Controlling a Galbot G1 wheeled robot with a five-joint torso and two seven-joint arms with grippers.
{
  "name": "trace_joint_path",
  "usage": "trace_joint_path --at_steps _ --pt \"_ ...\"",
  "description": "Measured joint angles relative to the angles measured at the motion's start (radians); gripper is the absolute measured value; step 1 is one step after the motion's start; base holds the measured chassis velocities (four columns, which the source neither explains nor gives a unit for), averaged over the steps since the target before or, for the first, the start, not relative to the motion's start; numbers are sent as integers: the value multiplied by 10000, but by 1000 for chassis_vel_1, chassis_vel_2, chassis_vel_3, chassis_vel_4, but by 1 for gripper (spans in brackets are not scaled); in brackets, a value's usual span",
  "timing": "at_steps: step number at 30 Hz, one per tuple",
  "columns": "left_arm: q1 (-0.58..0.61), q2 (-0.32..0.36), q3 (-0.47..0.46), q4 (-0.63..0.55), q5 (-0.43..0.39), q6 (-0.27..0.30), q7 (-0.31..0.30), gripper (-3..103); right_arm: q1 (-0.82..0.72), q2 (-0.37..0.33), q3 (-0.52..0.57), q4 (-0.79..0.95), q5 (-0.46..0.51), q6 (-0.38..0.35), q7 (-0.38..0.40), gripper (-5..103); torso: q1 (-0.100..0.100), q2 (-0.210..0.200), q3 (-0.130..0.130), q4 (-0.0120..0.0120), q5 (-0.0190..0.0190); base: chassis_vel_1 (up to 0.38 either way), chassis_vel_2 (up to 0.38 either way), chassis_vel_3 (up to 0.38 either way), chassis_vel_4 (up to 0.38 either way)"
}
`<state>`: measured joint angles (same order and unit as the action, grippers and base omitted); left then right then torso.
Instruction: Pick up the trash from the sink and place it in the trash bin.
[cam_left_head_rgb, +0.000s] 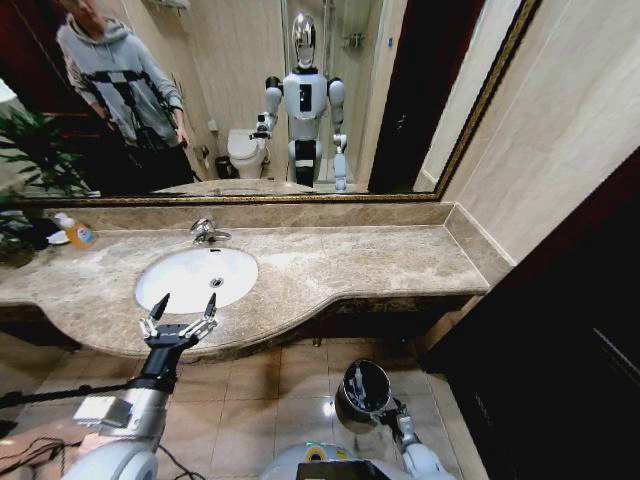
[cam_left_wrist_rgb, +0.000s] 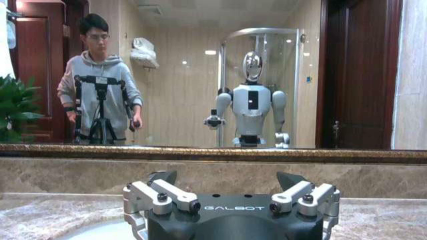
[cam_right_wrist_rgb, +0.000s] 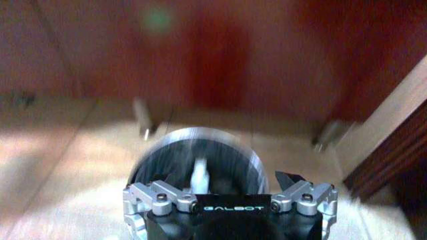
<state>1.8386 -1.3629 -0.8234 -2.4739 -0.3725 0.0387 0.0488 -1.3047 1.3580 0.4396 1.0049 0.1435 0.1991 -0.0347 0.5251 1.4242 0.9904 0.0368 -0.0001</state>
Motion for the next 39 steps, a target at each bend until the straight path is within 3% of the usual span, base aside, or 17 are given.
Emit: trace_joint_path --at_steps 6,22,30,39 --pt "0 0 0 0 0 0 0 100 -887 -443 371 2858 206 445 652 99 0 0 0 0 -1 0 0 0 0" --pt "0 0 0 0 0 0 0 100 -2849 -829 1081 9492 851 -653 1194 100 0 0 0 0 0 0 0 0 0" --pt "0 0 0 0 0 0 0 100 -3141 -846 997 11316 843 -1301 1360 100 0 0 0 0 1 0 0 0 0" --pt "0 0 0 0 0 0 0 100 -3598 -870 1029 12711 794 -1537 1400 100 0 0 0 0 1 0 0 0 0"
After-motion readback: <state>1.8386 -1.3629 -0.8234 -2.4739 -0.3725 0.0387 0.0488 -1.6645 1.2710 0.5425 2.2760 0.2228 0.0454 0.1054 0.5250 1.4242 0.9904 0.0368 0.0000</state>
